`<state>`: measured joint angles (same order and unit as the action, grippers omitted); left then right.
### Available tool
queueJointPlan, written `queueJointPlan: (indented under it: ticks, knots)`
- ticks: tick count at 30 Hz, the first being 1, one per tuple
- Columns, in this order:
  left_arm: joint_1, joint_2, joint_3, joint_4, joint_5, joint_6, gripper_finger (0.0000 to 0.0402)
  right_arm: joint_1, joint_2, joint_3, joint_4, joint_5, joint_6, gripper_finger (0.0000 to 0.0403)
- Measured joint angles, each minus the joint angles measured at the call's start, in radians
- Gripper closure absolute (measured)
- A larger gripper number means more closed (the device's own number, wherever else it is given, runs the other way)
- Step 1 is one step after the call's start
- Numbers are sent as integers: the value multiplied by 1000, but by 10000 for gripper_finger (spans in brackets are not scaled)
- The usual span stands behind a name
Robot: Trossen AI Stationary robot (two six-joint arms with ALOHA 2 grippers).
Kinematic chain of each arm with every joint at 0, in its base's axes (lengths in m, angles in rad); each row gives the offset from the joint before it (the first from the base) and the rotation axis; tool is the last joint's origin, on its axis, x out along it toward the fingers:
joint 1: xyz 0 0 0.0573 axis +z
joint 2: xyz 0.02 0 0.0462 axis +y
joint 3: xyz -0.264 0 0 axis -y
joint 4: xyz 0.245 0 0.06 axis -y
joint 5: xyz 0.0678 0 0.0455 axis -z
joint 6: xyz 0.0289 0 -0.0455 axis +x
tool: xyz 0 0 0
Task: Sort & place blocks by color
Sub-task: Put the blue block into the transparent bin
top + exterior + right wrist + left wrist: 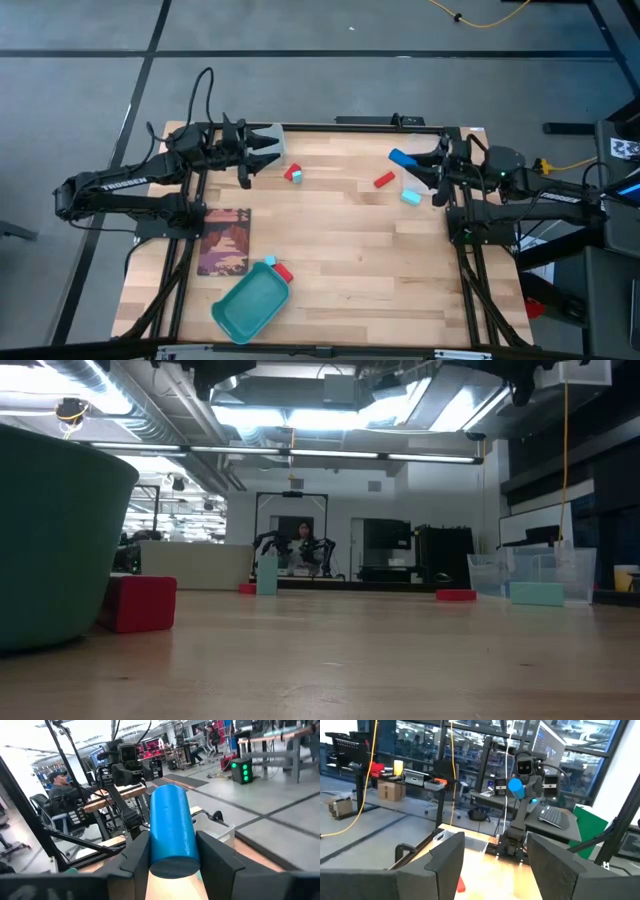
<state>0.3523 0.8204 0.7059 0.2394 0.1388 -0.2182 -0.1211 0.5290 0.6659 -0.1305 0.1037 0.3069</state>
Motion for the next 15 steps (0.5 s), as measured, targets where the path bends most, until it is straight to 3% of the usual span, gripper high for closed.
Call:
queueJointPlan:
  ticks: [6, 12, 15]
  knots:
    - [0, 0, 0, -3, -16, -11, 194, 0, 56, 62, -156, 122, 96, 264]
    - [0, 0, 0, -3, -24, -11, 194, -18, 205, 273, -557, 447, 256, 264]
    - [0, 0, 0, -3, -24, -11, 194, -75, 298, 372, -778, 515, 361, 264]
